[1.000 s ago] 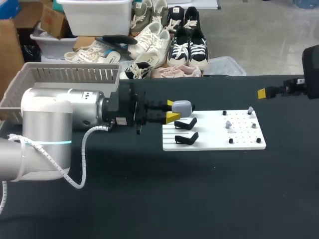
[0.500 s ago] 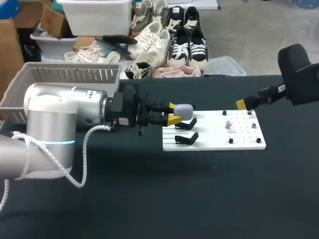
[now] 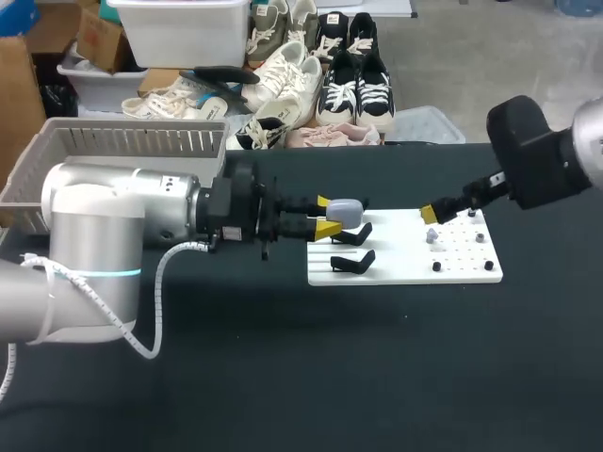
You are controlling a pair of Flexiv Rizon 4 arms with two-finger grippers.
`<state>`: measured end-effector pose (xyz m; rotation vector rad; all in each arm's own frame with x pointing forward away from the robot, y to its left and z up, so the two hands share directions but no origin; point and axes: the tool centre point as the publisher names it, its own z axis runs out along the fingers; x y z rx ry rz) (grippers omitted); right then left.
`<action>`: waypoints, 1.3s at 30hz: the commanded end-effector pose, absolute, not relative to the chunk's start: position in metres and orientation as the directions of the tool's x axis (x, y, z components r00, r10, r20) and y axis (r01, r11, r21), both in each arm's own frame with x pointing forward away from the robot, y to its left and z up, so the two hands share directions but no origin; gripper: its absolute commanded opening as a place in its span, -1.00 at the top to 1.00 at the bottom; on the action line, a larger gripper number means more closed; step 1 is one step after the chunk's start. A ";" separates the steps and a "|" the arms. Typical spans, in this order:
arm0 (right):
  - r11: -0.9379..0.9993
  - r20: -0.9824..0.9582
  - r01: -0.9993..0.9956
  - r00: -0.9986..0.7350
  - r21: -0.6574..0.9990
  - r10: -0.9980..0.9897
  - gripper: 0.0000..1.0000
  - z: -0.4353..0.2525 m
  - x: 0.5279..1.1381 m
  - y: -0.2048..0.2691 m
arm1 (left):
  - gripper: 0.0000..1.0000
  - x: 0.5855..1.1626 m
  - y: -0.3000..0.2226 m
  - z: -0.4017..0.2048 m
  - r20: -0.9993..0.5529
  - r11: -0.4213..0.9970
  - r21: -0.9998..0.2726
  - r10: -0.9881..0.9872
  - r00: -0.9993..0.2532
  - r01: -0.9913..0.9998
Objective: Pick up each earbud case from the left stands, insert the matching earbuds, close the lid, and place the case in the box.
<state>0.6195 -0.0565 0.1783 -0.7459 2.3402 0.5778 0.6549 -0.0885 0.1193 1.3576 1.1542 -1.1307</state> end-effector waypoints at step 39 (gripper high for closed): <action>0.767 -0.567 -0.619 -0.698 0.172 -0.436 -1.00 0.153 0.635 0.025 | 1.00 0.659 -0.090 0.119 -0.988 -0.048 0.142 0.060 0.145 0.989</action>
